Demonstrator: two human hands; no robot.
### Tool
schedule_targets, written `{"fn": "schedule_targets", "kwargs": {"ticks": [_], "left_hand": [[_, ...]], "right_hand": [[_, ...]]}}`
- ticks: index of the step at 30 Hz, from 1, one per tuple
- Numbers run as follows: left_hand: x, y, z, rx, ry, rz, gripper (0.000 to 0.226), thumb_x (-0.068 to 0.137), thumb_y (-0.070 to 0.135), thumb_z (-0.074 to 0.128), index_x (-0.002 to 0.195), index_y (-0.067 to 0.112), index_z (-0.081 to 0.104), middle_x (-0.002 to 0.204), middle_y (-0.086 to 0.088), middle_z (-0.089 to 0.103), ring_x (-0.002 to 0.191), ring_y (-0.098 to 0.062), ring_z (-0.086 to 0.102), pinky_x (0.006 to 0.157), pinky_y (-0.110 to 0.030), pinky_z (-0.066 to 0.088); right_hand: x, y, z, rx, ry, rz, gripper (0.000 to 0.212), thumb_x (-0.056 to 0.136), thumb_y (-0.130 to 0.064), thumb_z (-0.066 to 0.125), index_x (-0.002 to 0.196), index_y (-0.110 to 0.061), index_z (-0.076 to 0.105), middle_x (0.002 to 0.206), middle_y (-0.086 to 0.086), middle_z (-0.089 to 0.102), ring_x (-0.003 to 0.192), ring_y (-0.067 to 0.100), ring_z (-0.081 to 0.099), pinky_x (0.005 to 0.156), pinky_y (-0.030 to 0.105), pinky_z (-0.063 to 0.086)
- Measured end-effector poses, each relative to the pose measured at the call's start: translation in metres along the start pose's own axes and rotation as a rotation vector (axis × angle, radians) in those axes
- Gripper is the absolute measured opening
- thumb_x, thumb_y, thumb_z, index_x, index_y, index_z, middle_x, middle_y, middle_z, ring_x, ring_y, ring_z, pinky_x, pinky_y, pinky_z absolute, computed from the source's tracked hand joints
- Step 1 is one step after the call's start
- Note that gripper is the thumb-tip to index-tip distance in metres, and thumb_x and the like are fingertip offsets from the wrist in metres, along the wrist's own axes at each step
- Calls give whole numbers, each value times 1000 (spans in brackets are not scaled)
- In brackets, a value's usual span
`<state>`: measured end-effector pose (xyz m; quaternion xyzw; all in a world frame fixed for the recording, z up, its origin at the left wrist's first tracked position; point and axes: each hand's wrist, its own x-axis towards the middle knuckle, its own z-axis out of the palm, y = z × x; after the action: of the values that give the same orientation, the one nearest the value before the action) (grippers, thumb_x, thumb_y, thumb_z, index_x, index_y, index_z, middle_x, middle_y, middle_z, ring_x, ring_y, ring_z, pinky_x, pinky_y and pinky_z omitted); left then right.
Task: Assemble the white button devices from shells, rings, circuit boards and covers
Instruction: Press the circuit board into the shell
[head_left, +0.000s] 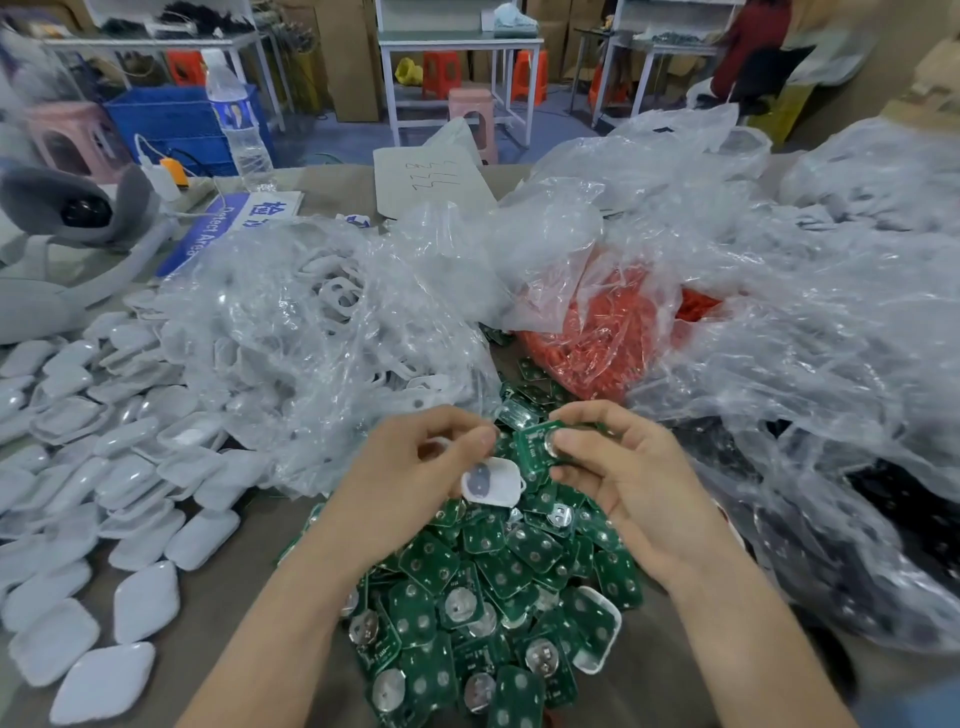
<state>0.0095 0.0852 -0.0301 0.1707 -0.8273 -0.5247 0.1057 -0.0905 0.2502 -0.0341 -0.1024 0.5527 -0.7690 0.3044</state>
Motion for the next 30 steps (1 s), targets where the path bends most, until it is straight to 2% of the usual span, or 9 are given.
{"fn": "schedule_targets", "kwargs": {"ticks": [2, 5, 7, 9, 12, 17, 22, 25, 30], "left_hand": [[-11, 7, 3, -66, -70, -16, 12, 87, 35, 63, 88, 26, 71, 73, 4, 72, 61, -10, 63, 59, -18, 52], [-23, 9, 9, -107, -30, -16, 7, 87, 20, 68, 81, 17, 68, 71, -1, 72, 65, -13, 68, 66, -21, 56], [-28, 7, 12, -53, 42, -24, 10, 88, 16, 68, 79, 17, 66, 71, 0, 72, 66, -14, 69, 68, -24, 57], [-32, 4, 14, 0, 97, -41, 15, 88, 13, 68, 75, 18, 65, 68, 3, 71, 63, -12, 68, 67, -24, 57], [-37, 1, 17, 132, 159, -46, 22, 88, 13, 69, 69, 22, 61, 63, 7, 68, 57, -5, 64, 62, -21, 53], [-47, -1, 18, 230, 196, -37, 27, 87, 12, 68, 65, 23, 58, 62, 10, 67, 59, -5, 62, 62, -20, 49], [-51, -4, 14, 250, 231, -58, 27, 87, 12, 69, 65, 23, 58, 61, 10, 67, 59, -8, 63, 61, -22, 49], [-56, -7, 5, 210, 238, -91, 24, 88, 10, 68, 67, 21, 60, 63, 6, 69, 58, -7, 65, 60, -23, 51], [-86, -29, -44, -120, 265, -239, 17, 89, 2, 65, 83, 16, 72, 73, -2, 75, 65, -14, 72, 60, -16, 54]], "right_hand": [[-5, 7, 5, -11, 4, -8, 14, 76, 4, 68, 85, -6, 69, 73, 8, 67, 65, 14, 64, 60, 21, 55], [-13, 14, 14, -73, 6, -54, 20, 80, 6, 67, 80, -14, 71, 72, 6, 66, 68, 14, 65, 62, 22, 55], [-20, 18, 19, -174, 9, -108, 26, 79, 3, 70, 75, -23, 70, 70, -1, 65, 68, 11, 65, 66, 23, 56], [-27, 22, 23, -407, 44, -175, 24, 78, -6, 74, 81, -30, 69, 75, -5, 69, 72, 11, 67, 69, 23, 56], [-35, 30, 32, -635, 112, -244, 21, 78, -14, 76, 80, -34, 70, 73, -11, 70, 68, 6, 66, 62, 13, 49], [-41, 42, 41, -732, 184, -287, 22, 76, -17, 78, 73, -34, 64, 71, -19, 66, 68, -1, 61, 61, 9, 44], [-43, 47, 50, -796, 214, -322, 21, 76, -18, 79, 73, -32, 63, 63, -11, 61, 72, 0, 57, 64, 11, 44], [-38, 41, 56, -793, 112, -267, 22, 77, -18, 78, 71, -32, 62, 63, -9, 63, 67, 2, 60, 61, 13, 47], [-11, 32, 98, -902, -392, -82, 15, 82, -18, 72, 76, -29, 64, 71, -5, 67, 66, 12, 64, 68, 29, 54]]}}
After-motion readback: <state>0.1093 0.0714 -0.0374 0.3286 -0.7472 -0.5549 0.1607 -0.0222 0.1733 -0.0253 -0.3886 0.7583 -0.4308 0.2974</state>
